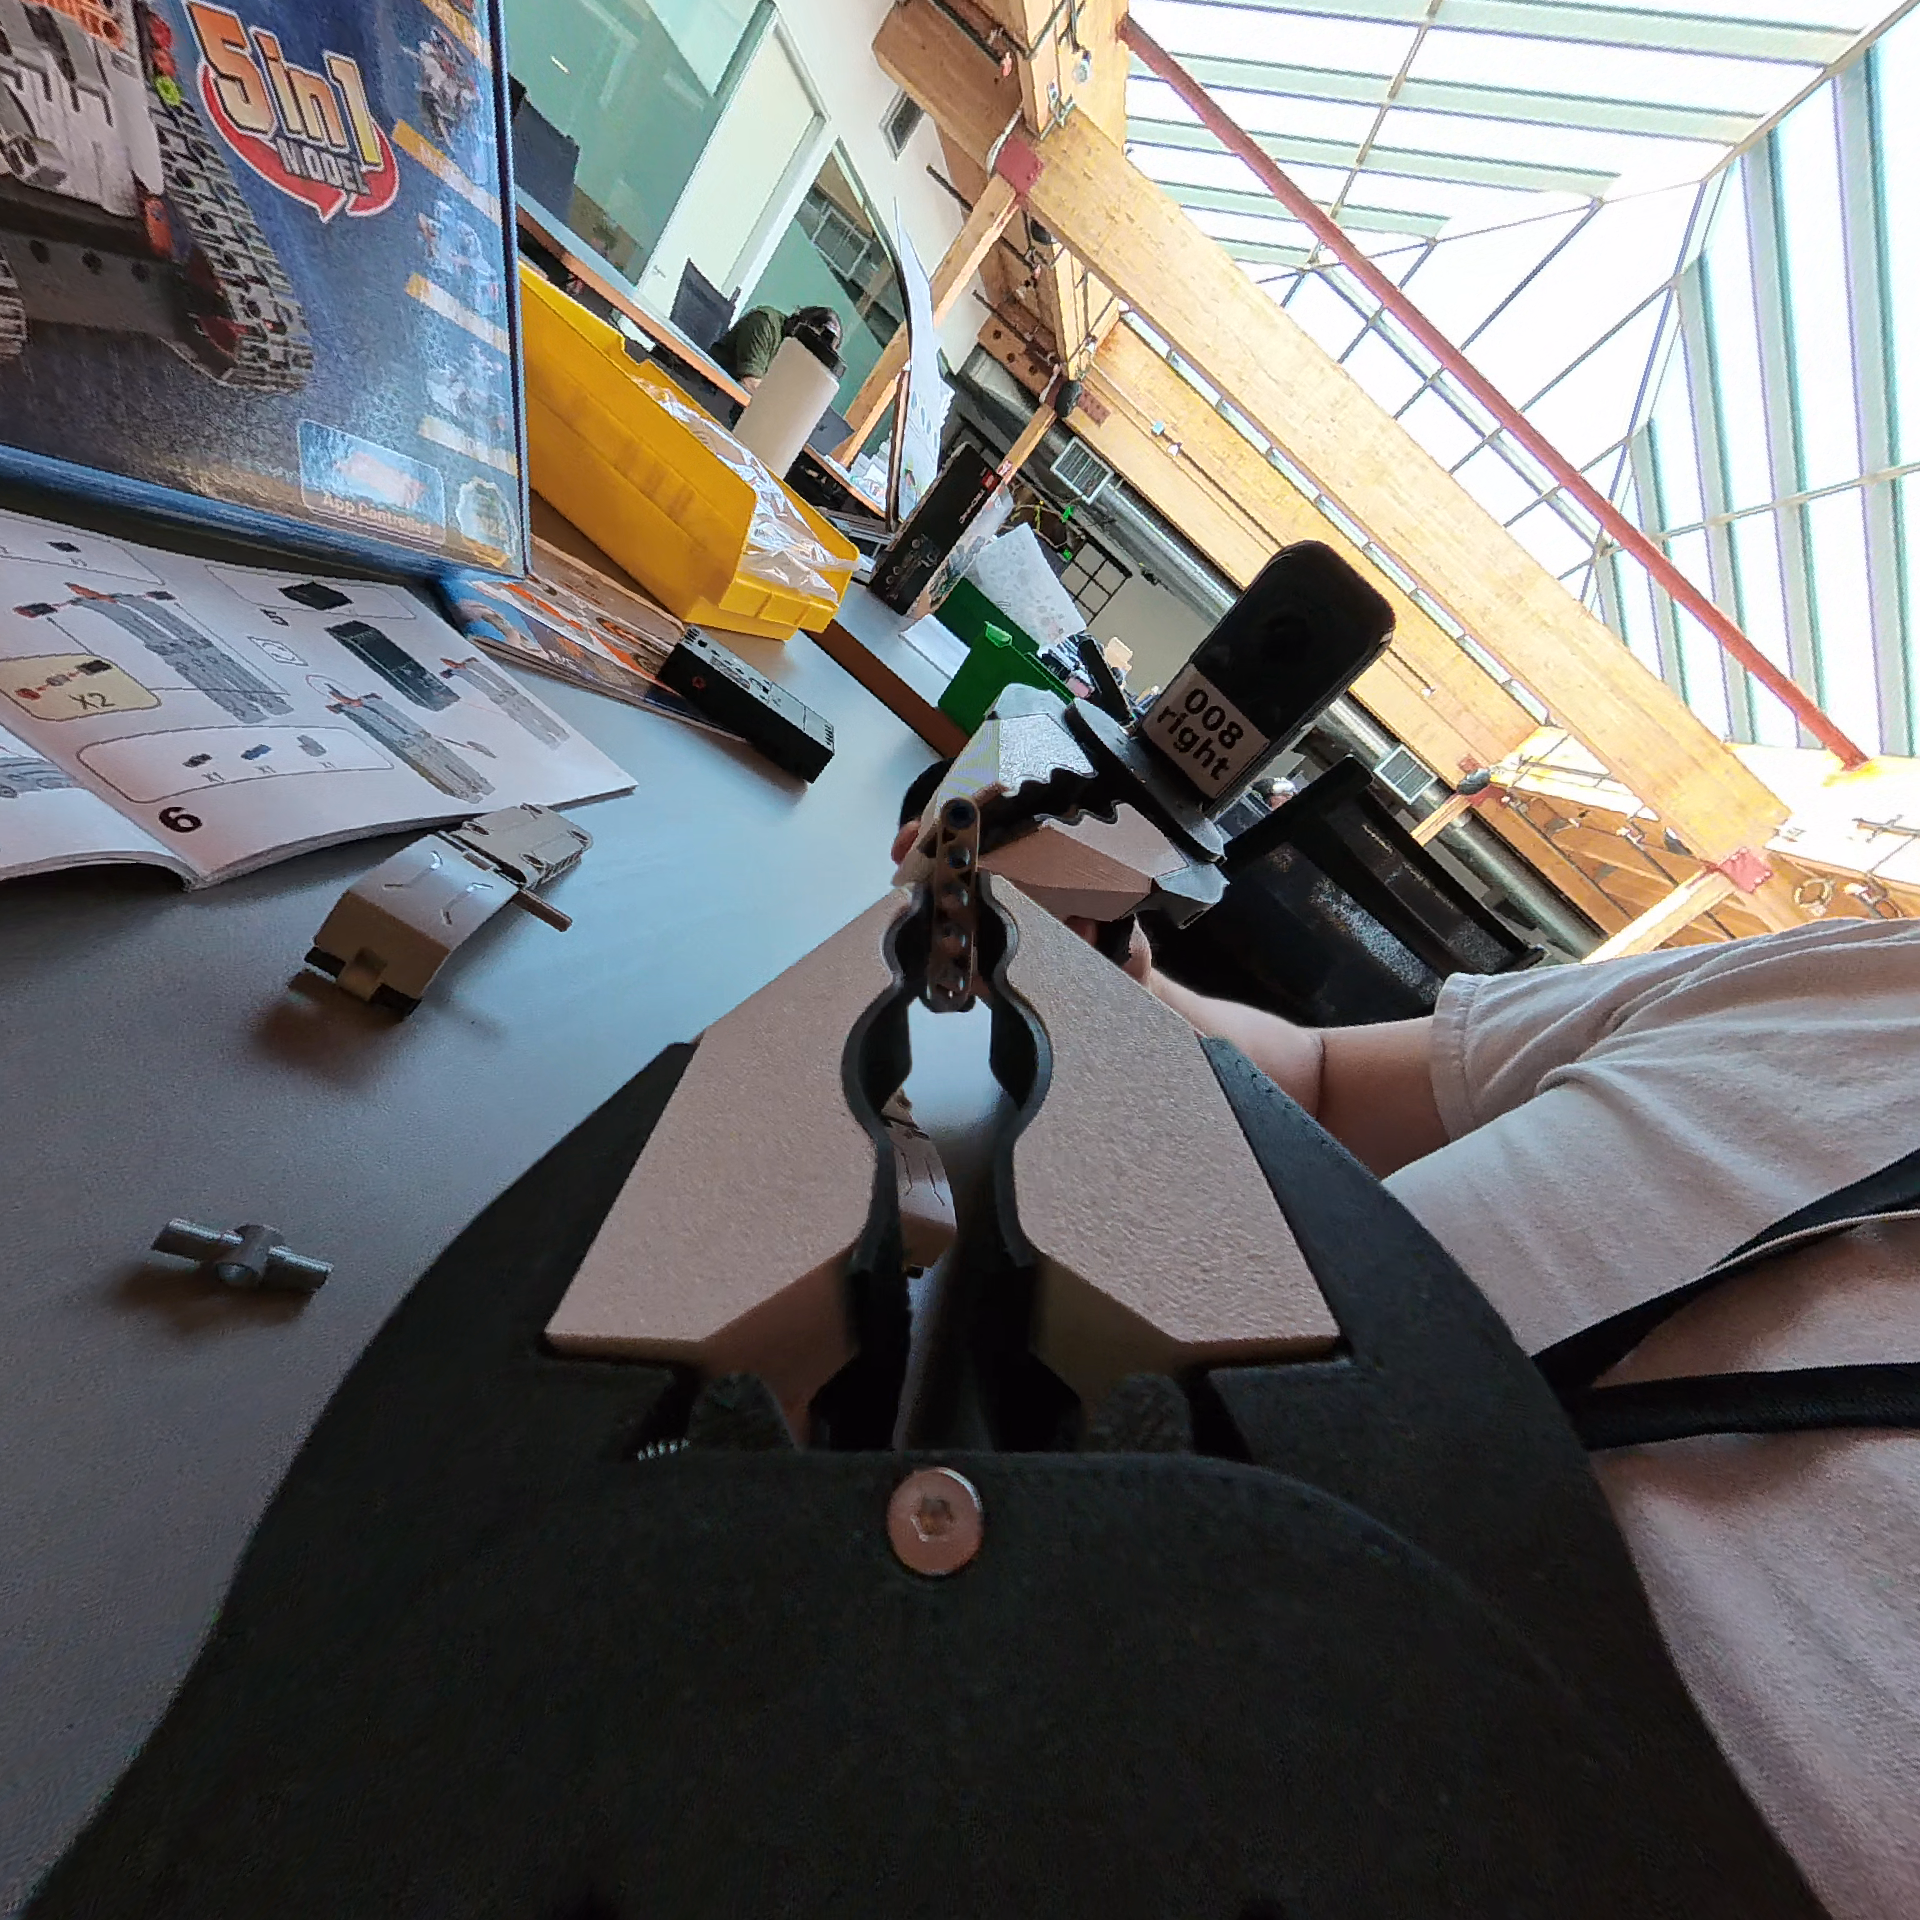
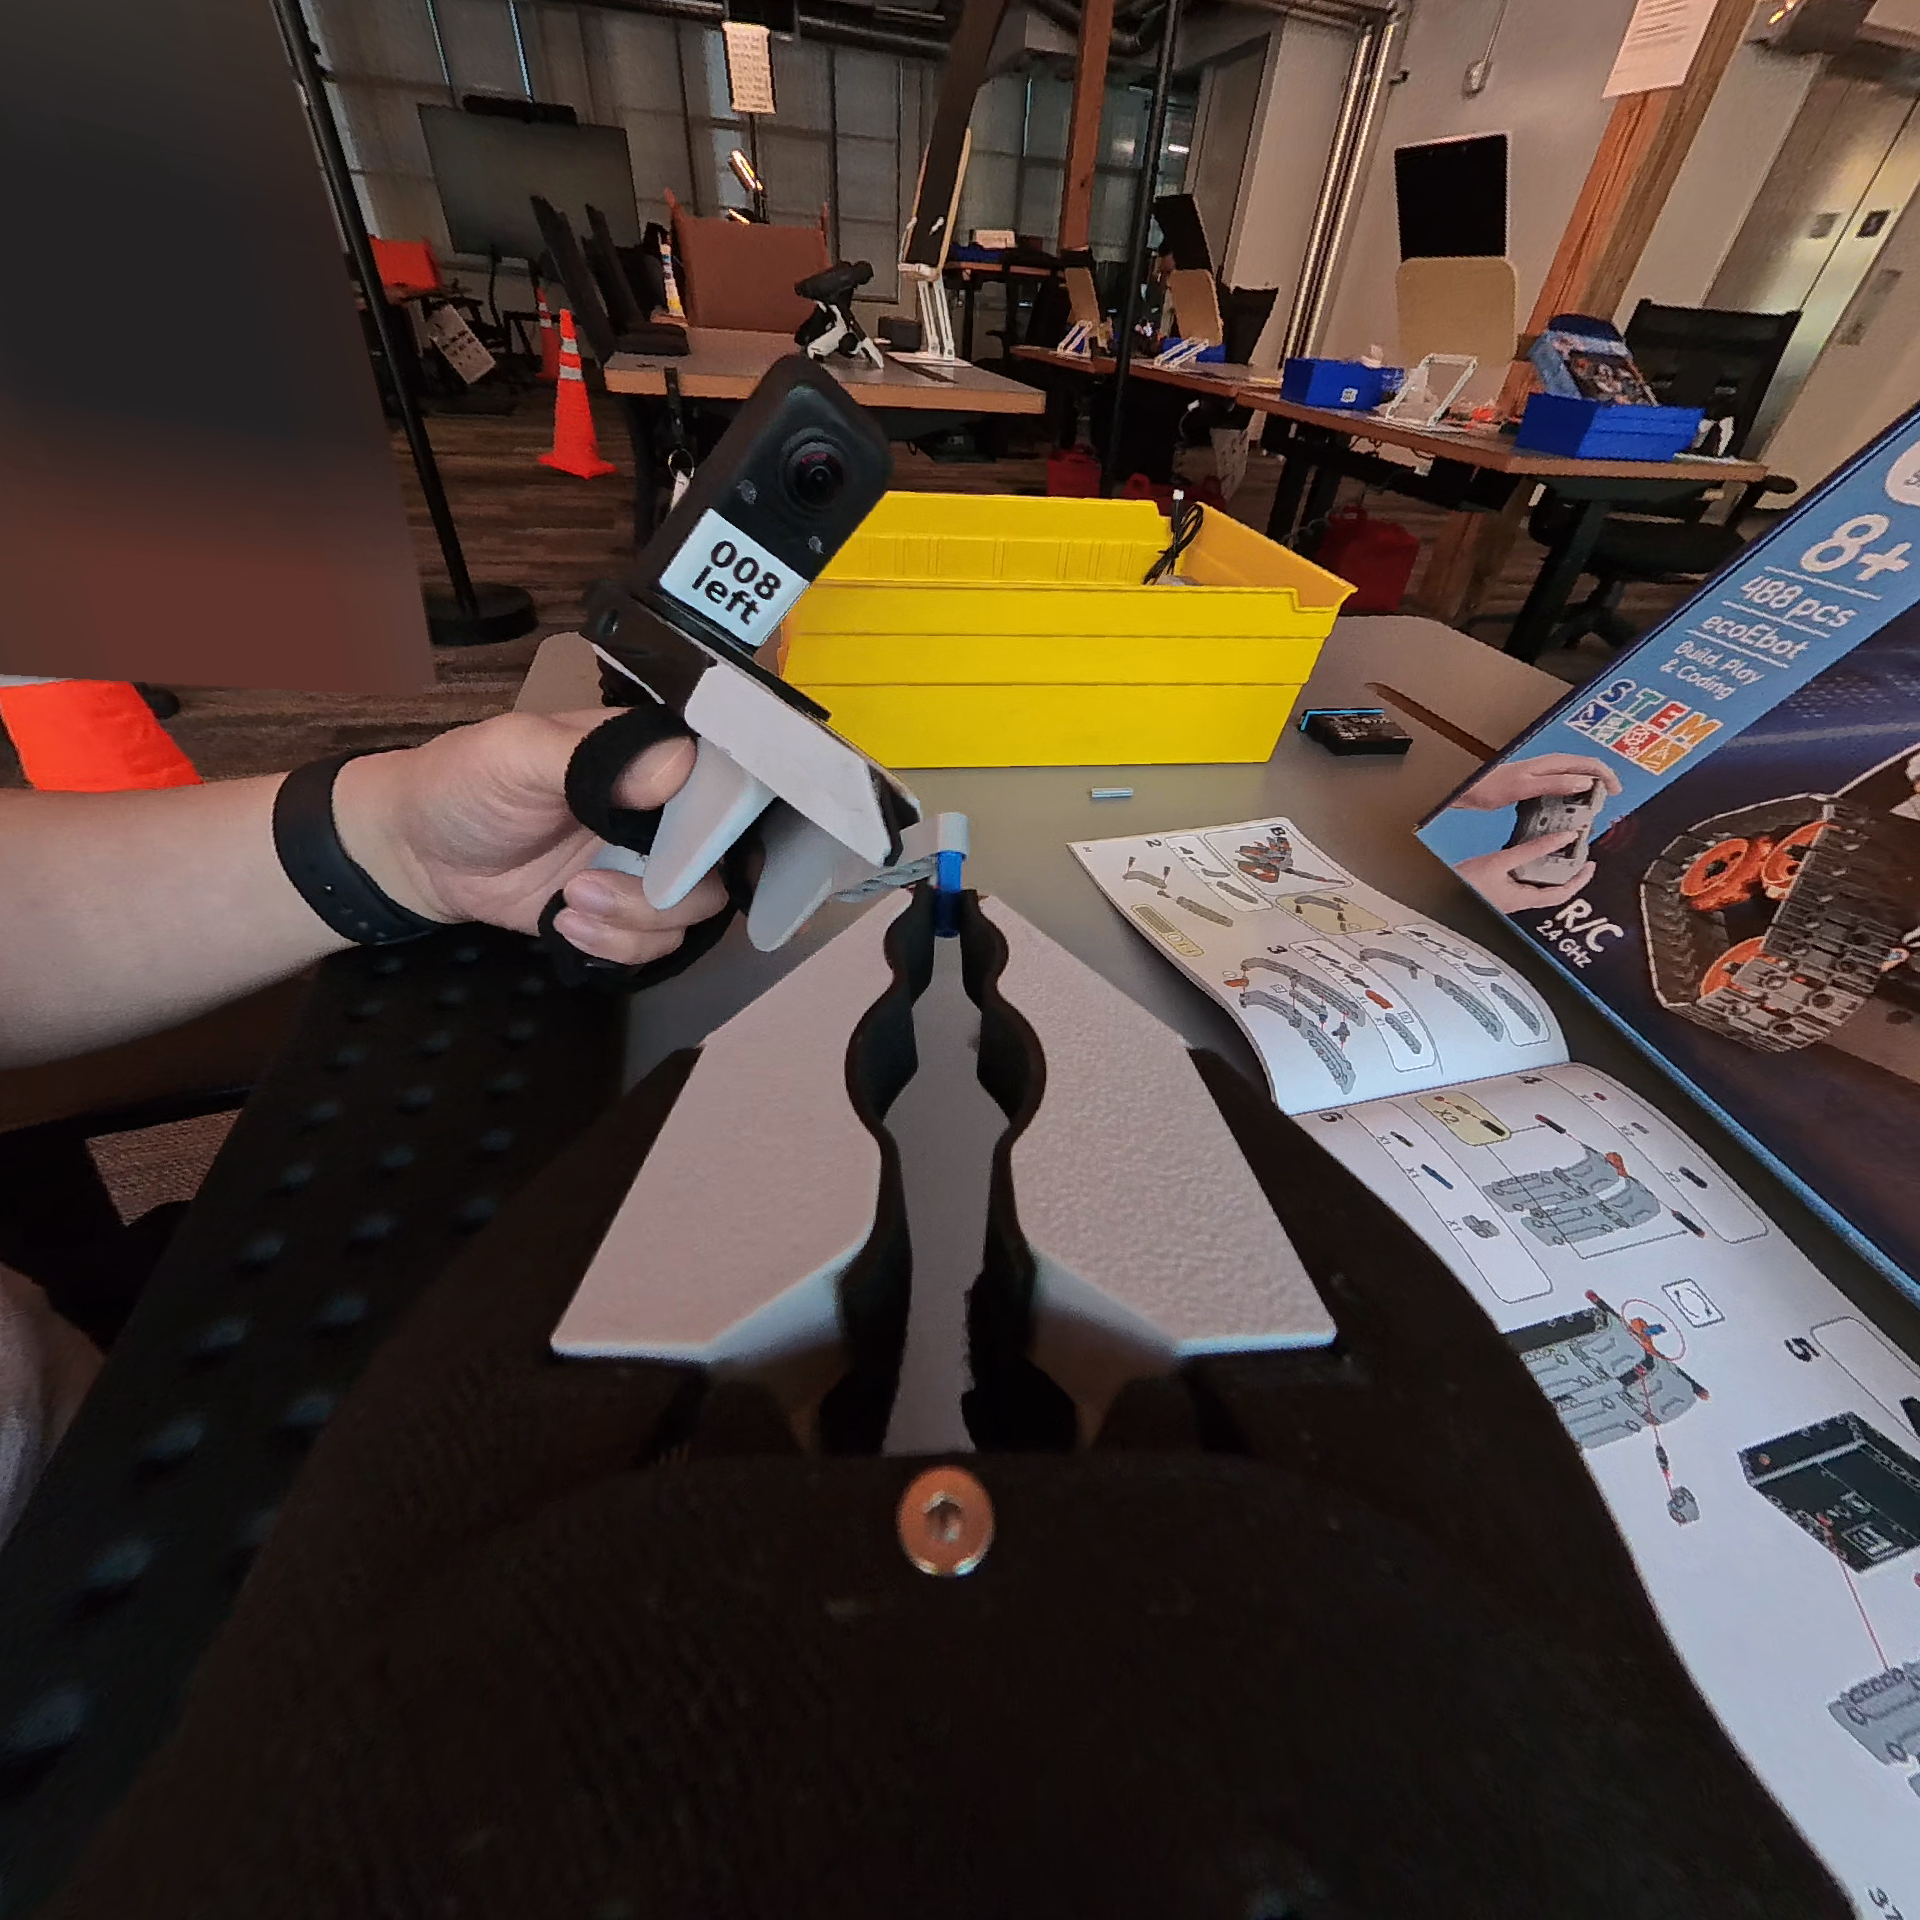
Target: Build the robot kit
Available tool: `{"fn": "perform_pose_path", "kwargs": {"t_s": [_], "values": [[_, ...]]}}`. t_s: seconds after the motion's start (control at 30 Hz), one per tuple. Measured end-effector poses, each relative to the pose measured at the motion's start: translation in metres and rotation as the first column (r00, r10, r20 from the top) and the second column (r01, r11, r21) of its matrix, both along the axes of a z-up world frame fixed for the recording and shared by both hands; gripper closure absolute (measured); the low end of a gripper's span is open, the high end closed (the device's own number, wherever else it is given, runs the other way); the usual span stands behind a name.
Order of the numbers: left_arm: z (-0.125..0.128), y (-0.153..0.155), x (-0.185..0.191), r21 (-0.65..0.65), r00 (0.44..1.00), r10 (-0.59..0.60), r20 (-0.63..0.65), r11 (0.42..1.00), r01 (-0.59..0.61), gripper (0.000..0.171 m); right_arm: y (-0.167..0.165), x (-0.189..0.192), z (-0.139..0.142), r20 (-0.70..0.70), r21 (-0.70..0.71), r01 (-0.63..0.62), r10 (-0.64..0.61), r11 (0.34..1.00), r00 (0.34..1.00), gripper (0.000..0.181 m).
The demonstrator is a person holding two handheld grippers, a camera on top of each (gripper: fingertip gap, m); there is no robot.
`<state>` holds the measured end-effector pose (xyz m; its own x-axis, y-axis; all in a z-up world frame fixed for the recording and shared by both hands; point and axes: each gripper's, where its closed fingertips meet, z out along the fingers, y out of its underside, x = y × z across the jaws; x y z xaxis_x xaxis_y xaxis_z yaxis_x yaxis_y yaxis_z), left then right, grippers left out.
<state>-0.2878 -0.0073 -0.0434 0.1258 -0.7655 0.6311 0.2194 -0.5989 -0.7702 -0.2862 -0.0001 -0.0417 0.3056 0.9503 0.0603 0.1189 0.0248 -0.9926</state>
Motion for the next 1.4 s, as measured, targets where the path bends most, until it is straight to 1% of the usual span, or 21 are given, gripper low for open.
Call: {"fn": "perform_pose_path", "kwargs": {"t_s": [0.07,0.2,0.27,0.33,0.4,0.47,0.5,0.57,0.67,0.73,0.97,1.07,1.13,1.2,1.27,1.33,1.4], "values": [[-0.002,-0.002,0.0,0.016,1.0,-0.005,-0.027,1.0,0.005,0.167,-0.001,-0.001,-0.001,-0.005,0.0,-0.022,0.022,1.0,1.0,0.179],[-0.009,-0.002,-0.002,0.079,0.991,0.03,-0.127,0.997,-0.02,0.167,-0.001,-0.003,-0.01,-0.014,-0.039,-0.074,0.074,0.996,0.997,0.178],[-0.015,-0.004,-0.002,0.097,0.982,0.026,-0.186,0.995,-0.008,0.167,-0.003,-0.003,-0.015,-0.002,-0.063,-0.123,0.123,0.99,0.992,0.177],[-0.024,-0.006,0.0,0.129,0.958,0.017,-0.287,0.991,0.021,0.167,-0.008,-0.004,-0.022,0.019,-0.073,-0.184,0.186,0.98,0.982,0.165],[-0.038,-0.01,0.001,0.177,0.9,0.007,-0.437,0.981,0.078,0.166,-0.007,-0.003,-0.032,0.064,-0.08,-0.203,0.208,0.976,0.976,0.159],[-0.051,-0.014,0.002,0.214,0.811,0.0,-0.585,0.964,0.155,0.166,-0.014,-0.004,-0.039,0.096,-0.087,-0.264,0.272,0.96,0.957,0.159],[-0.056,-0.015,0.003,0.234,0.769,0.003,-0.639,0.953,0.191,0.166,-0.016,-0.005,-0.044,0.116,-0.087,-0.283,0.291,0.955,0.949,0.16],[-0.06,-0.015,0.005,0.266,0.708,0.019,-0.706,0.934,0.24,0.166,-0.02,-0.006,-0.056,0.18,-0.092,-0.328,0.339,0.94,0.923,0.168],[-0.07,-0.015,0.006,0.274,0.643,0.027,-0.766,0.918,0.288,0.165,-0.018,-0.003,-0.068,0.238,-0.102,-0.347,0.362,0.932,0.901,0.173],[-0.074,-0.014,0.006,0.276,0.617,0.034,-0.786,0.913,0.302,0.165,-0.017,0.0,-0.072,0.264,-0.125,-0.353,0.374,0.927,0.889,0.173],[-0.079,-0.011,0.007,0.273,0.583,0.035,-0.812,0.906,0.325,0.165,-0.015,0.004,-0.074,0.299,-0.113,-0.364,0.381,0.925,0.875,0.171],[-0.077,-0.014,0.011,0.268,0.596,0.015,-0.803,0.902,0.338,0.165,-0.018,0.003,-0.075,0.316,-0.1,-0.37,0.382,0.924,0.869,0.171],[-0.076,-0.015,0.013,0.272,0.603,0.009,-0.798,0.898,0.346,0.165,-0.019,0.003,-0.075,0.324,-0.109,-0.368,0.383,0.923,0.865,0.174],[-0.072,-0.01,0.014,0.321,0.62,0.053,-0.783,0.888,0.33,0.164,-0.015,0.004,-0.072,0.302,-0.165,-0.339,0.375,0.926,0.877,0.174],[-0.061,0.003,0.011,0.429,0.636,0.18,-0.751,0.865,0.261,0.139,-0.008,0.005,-0.065,0.204,-0.298,-0.299,0.367,0.906,0.907,0.175],[-0.051,0.011,0.007,0.528,0.618,0.303,-0.725,0.822,0.216,0.114,-0.001,0.006,-0.057,0.085,-0.46,-0.273,0.348,0.845,0.934,0.175],[-0.047,0.013,0.008,0.585,0.582,0.377,-0.72,0.781,0.217,0.108,0.005,0.007,-0.051,-0.009,-0.573,-0.257,0.307,0.778,0.952,0.175]]}}
